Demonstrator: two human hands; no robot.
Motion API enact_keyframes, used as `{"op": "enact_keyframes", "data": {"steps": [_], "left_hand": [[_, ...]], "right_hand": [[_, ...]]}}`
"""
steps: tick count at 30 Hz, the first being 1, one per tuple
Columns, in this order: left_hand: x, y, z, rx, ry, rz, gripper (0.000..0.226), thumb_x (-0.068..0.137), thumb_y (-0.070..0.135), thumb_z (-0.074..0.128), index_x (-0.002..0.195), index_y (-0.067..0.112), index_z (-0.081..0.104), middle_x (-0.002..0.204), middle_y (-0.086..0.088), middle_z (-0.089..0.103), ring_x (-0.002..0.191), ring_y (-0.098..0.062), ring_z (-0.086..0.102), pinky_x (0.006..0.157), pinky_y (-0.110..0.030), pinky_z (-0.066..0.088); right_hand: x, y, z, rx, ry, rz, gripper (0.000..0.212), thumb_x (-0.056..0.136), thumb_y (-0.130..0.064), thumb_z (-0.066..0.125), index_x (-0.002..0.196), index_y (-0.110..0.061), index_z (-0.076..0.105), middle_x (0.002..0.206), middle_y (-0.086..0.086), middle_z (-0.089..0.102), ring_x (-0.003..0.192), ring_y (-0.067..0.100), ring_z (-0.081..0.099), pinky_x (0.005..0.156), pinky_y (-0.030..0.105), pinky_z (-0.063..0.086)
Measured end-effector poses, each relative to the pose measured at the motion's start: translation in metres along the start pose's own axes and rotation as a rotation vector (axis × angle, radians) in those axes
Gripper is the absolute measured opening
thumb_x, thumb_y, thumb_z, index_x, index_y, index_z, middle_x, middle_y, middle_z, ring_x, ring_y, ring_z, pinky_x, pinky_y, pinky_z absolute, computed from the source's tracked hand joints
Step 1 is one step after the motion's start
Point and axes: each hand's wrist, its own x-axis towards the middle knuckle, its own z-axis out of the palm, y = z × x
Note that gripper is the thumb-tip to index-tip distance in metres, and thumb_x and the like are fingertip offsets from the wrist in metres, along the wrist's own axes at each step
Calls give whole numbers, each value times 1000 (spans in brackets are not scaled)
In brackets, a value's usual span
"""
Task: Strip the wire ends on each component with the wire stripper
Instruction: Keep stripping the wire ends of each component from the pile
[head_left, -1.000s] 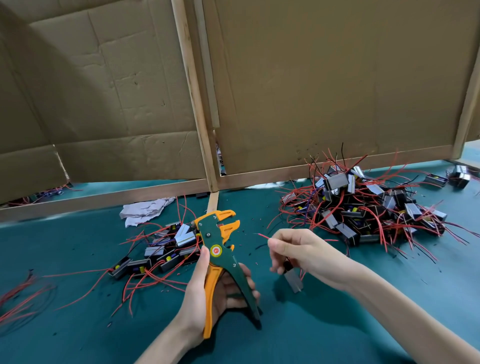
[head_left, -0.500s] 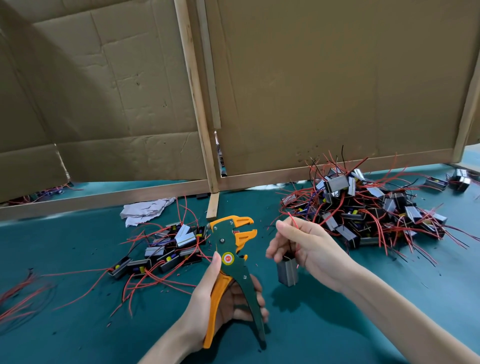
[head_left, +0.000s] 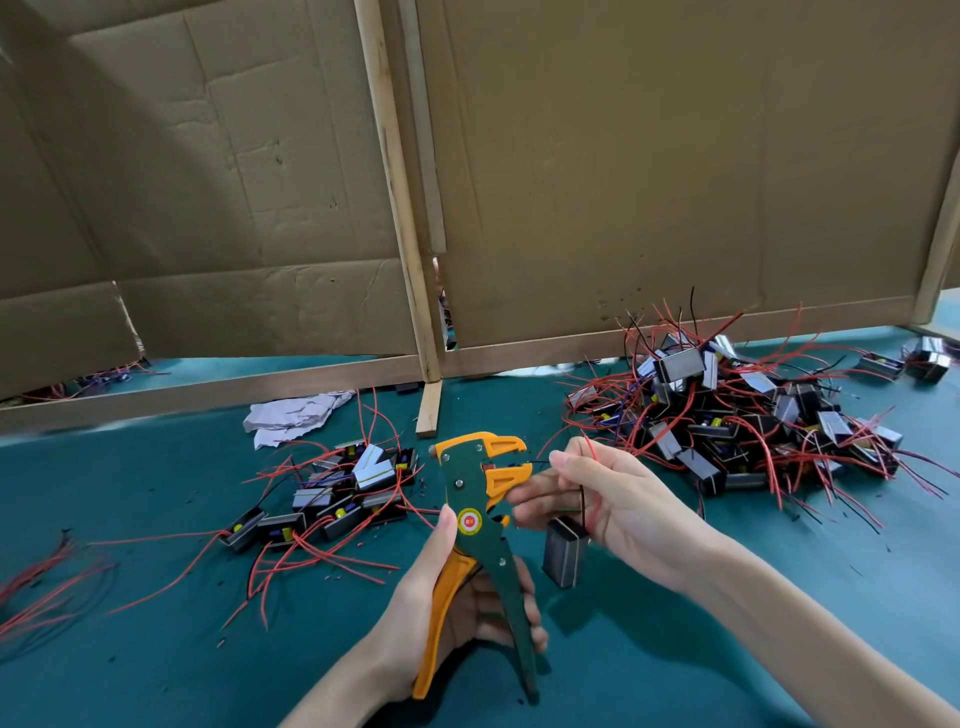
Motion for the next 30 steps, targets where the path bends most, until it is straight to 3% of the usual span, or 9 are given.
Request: {"op": "enact_keyframes", "data": {"steps": [5, 9, 14, 17, 21, 26, 30], "left_hand": [[-1, -3, -2, -2, -4, 27, 92, 57, 86, 61, 84, -3, 62, 74, -24, 64, 64, -36, 65, 70, -44, 53], [-2, -3, 3, 75, 16, 80, 90, 62, 88, 39, 67, 1, 63, 62, -22, 57, 51, -31, 59, 54, -34, 51], [1, -7, 11, 127, 244, 146, 86, 59, 92, 28, 53, 11, 54, 51, -12, 44, 37, -22, 42, 39, -23, 37], [3, -3, 12, 53, 239, 168, 85, 69, 88, 35, 61, 8, 61, 57, -15, 50, 43, -26, 50, 44, -30, 45], [4, 6, 13, -84, 109, 206, 80, 75, 71, 36, 80, -1, 70, 75, -24, 59, 68, -36, 62, 67, -47, 54], [5, 8, 11, -179, 174, 205, 77, 86, 65, 35, 99, -6, 62, 81, -26, 58, 72, -38, 60, 68, -49, 54], [5, 12, 10, -220, 215, 194, 63, 86, 56, 41, 91, -2, 67, 86, -29, 61, 72, -39, 62, 65, -49, 55]], "right_hand": [[-1, -1, 2, 35, -27, -26, 24, 99, -10, 42, 75, -12, 38, 92, 29, 70, 73, 31, 72, 78, 39, 59], [-2, -2, 1, 43, -51, -26, 19, 91, -16, 50, 76, -12, 39, 93, 29, 70, 75, 31, 71, 79, 39, 59], [0, 1, -4, -68, -27, -10, 20, 89, -24, 54, 82, -13, 39, 88, 25, 71, 70, 28, 68, 81, 40, 50], [1, 6, -4, -109, -34, 24, 23, 89, -29, 53, 83, -13, 38, 86, 22, 71, 70, 29, 68, 77, 38, 51], [3, 6, -7, -106, 43, -10, 24, 91, -30, 53, 87, -11, 40, 80, 20, 69, 67, 27, 65, 66, 36, 57], [6, 3, -16, -257, 172, -115, 20, 102, -22, 44, 89, -8, 42, 74, 15, 66, 63, 22, 60, 60, 31, 55], [8, 2, -23, -353, 257, -222, 23, 103, -21, 42, 85, -7, 41, 65, 8, 61, 59, 19, 53, 56, 26, 48]]}}
